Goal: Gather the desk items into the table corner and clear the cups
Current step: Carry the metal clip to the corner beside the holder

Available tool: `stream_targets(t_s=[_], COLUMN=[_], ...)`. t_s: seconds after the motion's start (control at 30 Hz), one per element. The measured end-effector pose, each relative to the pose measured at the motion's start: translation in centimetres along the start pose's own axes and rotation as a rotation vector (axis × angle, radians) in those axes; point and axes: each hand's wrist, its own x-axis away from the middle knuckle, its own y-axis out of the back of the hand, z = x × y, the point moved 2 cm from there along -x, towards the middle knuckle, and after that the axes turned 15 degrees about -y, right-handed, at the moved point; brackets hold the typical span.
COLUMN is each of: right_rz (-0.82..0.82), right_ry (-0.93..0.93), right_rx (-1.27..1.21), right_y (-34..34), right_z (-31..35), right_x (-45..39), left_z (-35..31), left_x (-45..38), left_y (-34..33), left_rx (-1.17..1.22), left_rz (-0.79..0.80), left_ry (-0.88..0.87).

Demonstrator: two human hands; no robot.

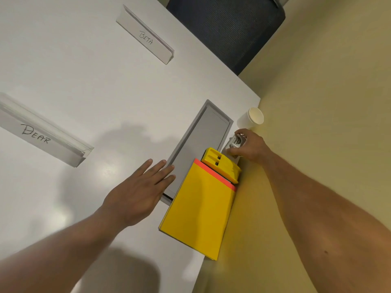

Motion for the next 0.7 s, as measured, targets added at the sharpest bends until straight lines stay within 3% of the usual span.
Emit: stream_targets(t_s=[0.7], right_rz=[0.051], right_ry=[-0.013], right_rx=[0.261], right_y=[-1.9], right_z=[1.3], right_x=[-1.3], left_z=[0.0], left_x=[0.1], left_y=[0.2], left_rx=[0.003], left_rz=[0.025], left_ry=[0.0])
